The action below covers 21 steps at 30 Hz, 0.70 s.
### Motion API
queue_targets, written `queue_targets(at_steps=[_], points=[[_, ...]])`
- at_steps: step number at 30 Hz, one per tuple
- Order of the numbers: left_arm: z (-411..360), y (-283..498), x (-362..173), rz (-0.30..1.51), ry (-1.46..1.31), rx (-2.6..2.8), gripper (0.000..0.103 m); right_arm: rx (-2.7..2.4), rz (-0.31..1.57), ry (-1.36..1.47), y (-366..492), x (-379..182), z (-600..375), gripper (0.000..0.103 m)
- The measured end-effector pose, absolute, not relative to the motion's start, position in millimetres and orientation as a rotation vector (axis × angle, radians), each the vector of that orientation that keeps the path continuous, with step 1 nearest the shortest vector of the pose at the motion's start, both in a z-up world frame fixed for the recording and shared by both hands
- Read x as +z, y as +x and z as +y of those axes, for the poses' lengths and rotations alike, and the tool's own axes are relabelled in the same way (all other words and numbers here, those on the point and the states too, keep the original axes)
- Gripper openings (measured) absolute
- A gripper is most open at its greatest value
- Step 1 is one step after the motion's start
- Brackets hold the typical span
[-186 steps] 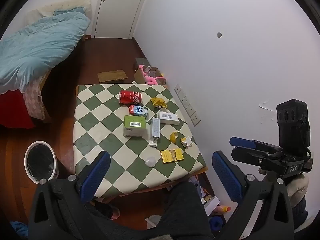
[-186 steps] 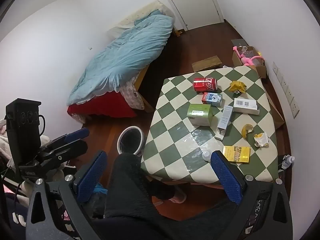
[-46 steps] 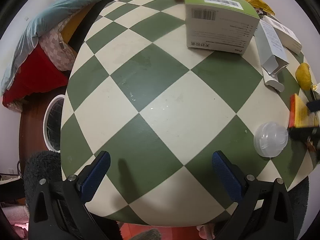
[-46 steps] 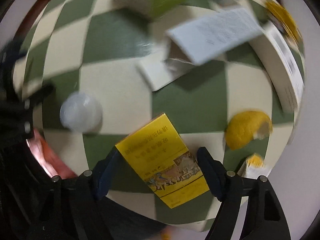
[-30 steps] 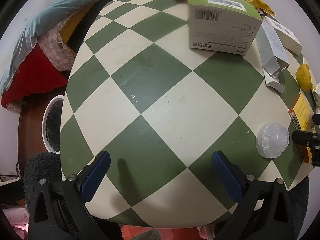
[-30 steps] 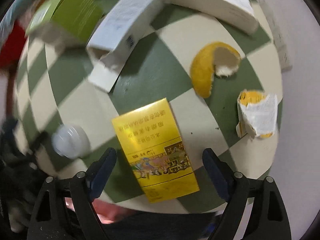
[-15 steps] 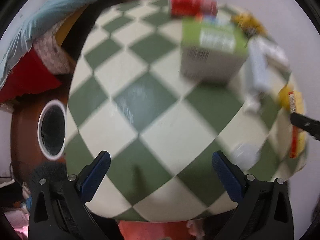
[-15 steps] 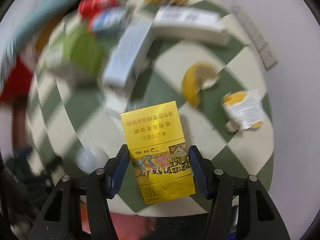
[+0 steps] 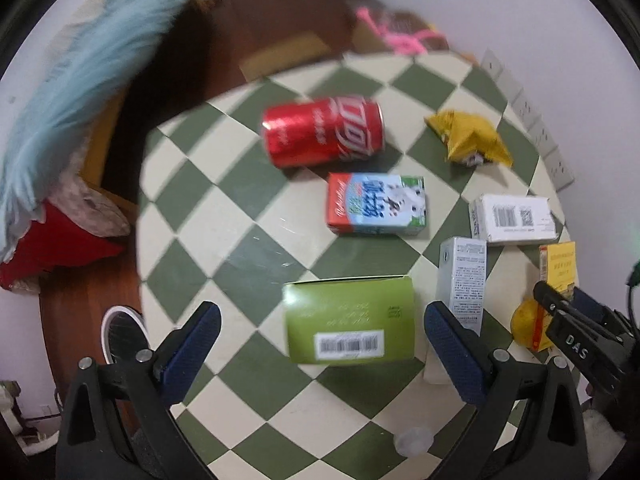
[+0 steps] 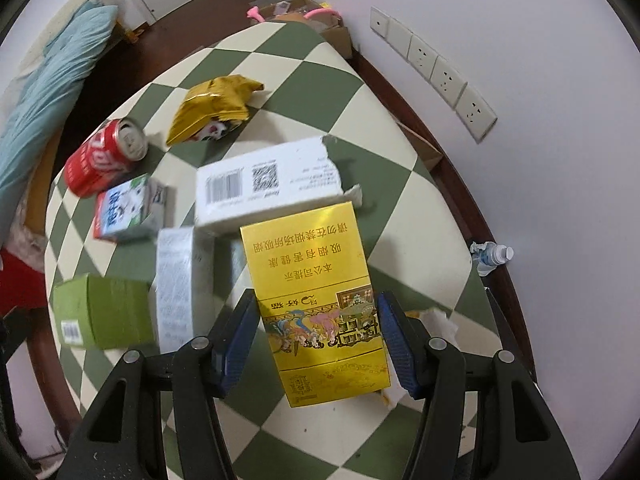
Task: Collect trash
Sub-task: 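Carry the green box and yellow pack over the white trash bin with both tools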
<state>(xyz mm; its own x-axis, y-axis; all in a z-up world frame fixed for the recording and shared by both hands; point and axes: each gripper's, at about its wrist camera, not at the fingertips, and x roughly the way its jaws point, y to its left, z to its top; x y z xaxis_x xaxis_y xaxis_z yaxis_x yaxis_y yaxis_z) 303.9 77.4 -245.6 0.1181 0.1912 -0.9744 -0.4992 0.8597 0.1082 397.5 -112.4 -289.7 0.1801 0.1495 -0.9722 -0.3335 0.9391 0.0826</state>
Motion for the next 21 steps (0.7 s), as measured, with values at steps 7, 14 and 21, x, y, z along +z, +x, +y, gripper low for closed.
queue_targets(at_steps=[7,14,21], points=[[91.9,321.7,-285.3,1.479,-0.375,0.476,0.103,0.316,1.370,-0.162,408.5,-305.4,-114.3,0.062],[95.2,322.7,-315.6,1.526,-0.454,0.435,0.102,0.313,1.373,-0.195,408.8,-314.8,-110.3,0.061],[90.5,316.7,-308.2,1.440,-0.459,0.430,0.086,0.325,1.370,-0.208,405.7,-310.3,-108.9,0.061]])
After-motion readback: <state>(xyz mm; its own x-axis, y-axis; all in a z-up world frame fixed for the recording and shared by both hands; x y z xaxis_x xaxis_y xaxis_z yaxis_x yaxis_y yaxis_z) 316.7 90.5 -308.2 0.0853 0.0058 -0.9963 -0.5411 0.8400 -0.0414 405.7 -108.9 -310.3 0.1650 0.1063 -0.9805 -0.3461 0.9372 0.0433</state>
